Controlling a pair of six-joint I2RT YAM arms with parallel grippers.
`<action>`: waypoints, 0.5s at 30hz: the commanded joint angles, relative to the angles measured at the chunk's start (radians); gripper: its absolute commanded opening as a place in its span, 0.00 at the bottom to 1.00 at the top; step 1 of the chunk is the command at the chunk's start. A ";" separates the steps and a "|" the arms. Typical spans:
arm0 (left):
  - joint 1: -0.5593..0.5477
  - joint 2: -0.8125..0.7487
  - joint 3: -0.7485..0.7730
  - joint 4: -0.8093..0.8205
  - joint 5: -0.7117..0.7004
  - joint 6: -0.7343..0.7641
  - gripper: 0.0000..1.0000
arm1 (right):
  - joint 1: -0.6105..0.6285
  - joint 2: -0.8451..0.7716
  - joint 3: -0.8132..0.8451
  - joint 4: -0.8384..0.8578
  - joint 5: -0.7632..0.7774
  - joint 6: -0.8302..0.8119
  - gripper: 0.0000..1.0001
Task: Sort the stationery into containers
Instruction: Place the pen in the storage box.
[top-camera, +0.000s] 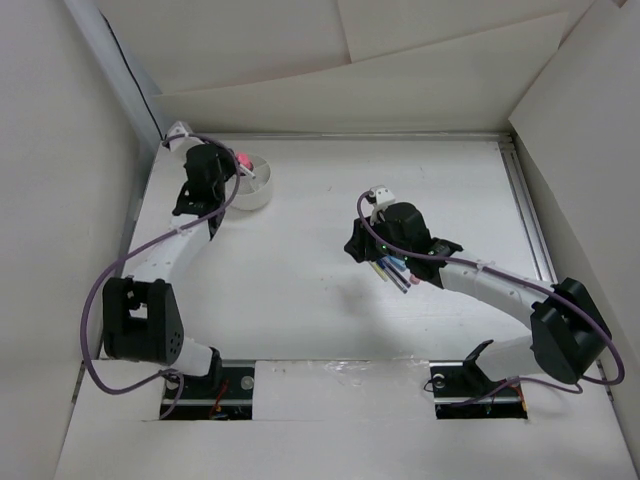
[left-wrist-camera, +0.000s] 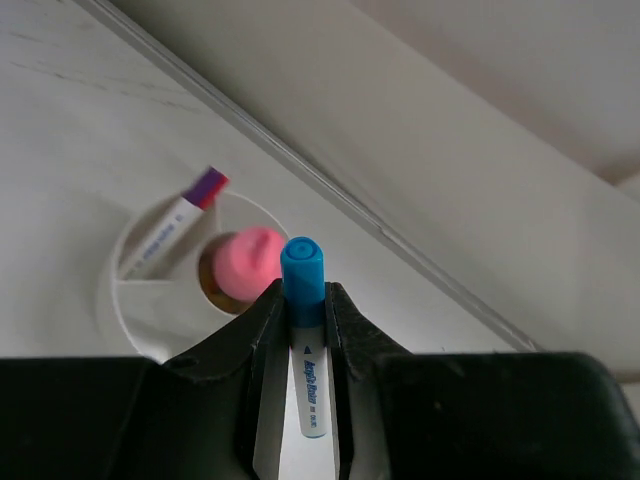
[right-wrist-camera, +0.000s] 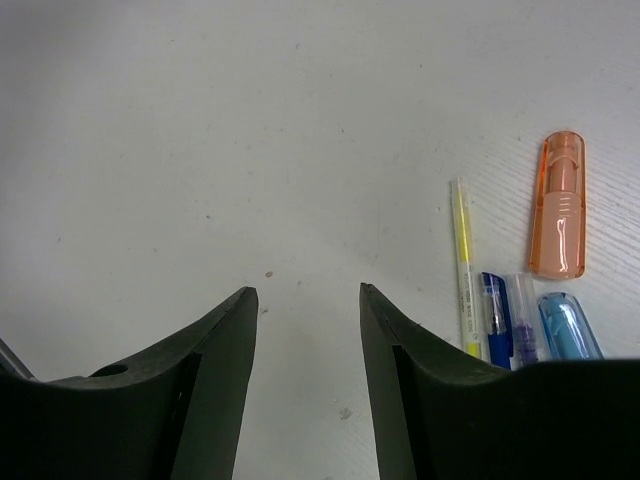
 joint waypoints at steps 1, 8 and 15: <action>0.065 0.038 0.057 0.024 -0.049 -0.025 0.08 | 0.008 -0.037 0.003 0.052 0.009 0.007 0.51; 0.126 0.173 0.201 -0.038 -0.176 0.032 0.08 | 0.008 -0.037 0.003 0.052 0.000 0.007 0.51; 0.126 0.316 0.318 -0.071 -0.280 0.136 0.08 | 0.008 -0.037 0.003 0.052 0.000 0.007 0.51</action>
